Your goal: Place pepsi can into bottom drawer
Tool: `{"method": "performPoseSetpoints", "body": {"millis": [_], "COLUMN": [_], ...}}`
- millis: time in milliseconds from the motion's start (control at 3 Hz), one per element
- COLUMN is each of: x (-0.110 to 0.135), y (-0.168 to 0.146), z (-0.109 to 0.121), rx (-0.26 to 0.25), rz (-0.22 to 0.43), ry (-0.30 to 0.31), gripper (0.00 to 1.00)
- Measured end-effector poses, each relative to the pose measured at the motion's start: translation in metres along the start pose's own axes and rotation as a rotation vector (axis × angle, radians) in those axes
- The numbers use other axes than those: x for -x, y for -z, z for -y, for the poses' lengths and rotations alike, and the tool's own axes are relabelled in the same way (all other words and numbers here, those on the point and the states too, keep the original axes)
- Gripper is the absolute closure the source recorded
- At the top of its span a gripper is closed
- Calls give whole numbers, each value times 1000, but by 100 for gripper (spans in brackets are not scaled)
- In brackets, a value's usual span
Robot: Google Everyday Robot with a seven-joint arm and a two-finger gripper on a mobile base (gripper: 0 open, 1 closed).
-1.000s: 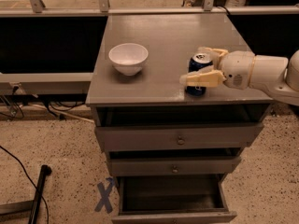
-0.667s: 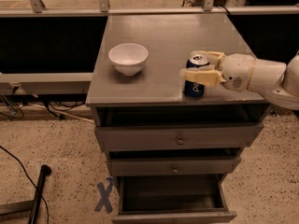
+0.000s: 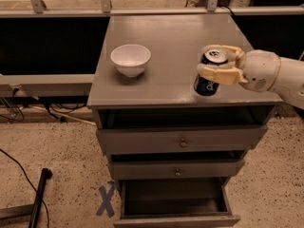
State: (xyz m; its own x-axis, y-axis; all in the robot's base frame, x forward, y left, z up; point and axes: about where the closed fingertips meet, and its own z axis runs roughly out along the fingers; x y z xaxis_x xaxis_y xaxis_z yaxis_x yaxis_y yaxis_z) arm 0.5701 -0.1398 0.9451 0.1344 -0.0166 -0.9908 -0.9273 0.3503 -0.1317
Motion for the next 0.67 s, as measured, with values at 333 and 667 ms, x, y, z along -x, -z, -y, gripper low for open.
{"method": "performPoseSetpoints", "body": {"millis": [333, 667], "x": [9, -34], "y": [34, 85], "z": [-37, -68], "rx": [51, 32], "rz": [-114, -251], "ry": [62, -26], "gripper": [100, 100]}}
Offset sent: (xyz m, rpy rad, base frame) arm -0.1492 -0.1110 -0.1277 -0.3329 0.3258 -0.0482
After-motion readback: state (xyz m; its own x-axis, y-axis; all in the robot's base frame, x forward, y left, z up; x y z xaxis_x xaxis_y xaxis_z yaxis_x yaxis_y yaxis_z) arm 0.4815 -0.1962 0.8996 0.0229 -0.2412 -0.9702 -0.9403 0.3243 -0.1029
